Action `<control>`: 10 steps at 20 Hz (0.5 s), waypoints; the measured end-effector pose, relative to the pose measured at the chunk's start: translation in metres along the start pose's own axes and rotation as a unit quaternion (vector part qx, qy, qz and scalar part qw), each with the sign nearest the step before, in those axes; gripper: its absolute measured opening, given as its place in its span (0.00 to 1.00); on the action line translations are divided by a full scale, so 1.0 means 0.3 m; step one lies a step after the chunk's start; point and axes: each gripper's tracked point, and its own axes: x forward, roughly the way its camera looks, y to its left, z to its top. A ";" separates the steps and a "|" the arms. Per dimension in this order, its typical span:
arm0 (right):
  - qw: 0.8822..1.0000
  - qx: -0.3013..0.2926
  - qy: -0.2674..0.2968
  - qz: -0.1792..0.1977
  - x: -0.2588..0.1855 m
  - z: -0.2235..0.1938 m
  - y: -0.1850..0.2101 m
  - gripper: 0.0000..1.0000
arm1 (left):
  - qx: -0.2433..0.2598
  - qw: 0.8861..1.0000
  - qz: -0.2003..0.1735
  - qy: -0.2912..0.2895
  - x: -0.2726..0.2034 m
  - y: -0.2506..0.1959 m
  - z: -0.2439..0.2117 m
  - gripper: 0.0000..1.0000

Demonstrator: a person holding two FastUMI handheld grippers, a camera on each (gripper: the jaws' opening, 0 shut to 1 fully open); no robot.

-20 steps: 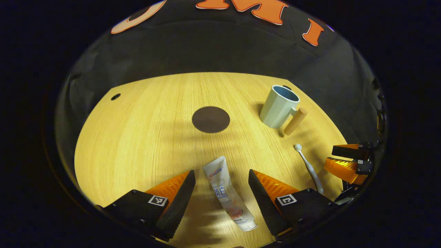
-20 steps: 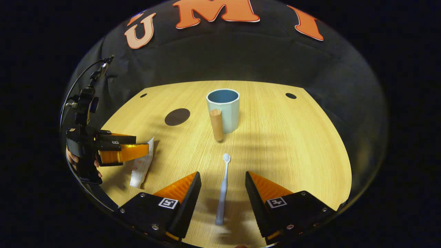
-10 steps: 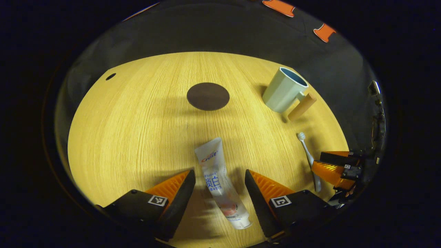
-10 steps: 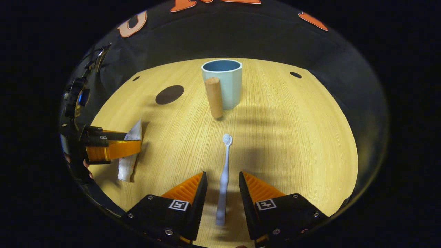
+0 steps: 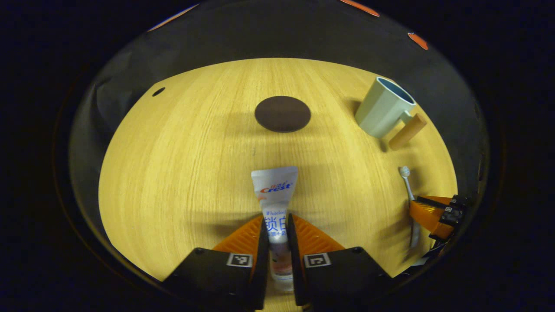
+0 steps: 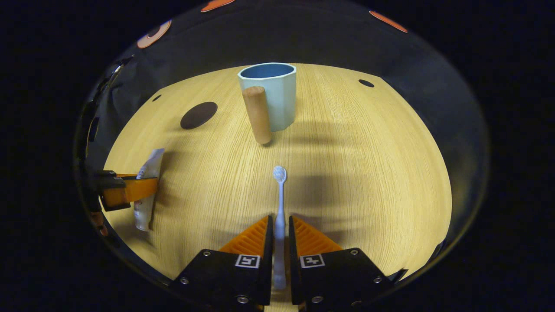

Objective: Put the toothbrush and toothpaste on the desktop into the cup, then pick up the cup and place it on the coaster on the desktop.

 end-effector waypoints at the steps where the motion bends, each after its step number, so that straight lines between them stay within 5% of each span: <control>1: 1.000 -0.002 -0.003 0.000 0.003 0.003 0.004 0.17 | 0.005 1.000 -0.006 0.002 -0.017 -0.007 0.022 0.28; 3: 1.000 0.004 -0.004 0.002 0.002 0.005 0.011 0.11 | 0.001 1.000 -0.013 -0.005 -0.040 -0.010 0.076 0.29; 4: 1.000 0.005 -0.004 0.008 0.000 0.006 0.013 0.09 | 0.002 1.000 -0.019 -0.008 -0.066 -0.017 0.112 0.17; 10: 0.999 0.003 -0.024 0.026 -0.008 0.034 0.019 0.07 | -0.014 0.999 -0.035 -0.015 -0.226 -0.021 0.359 0.17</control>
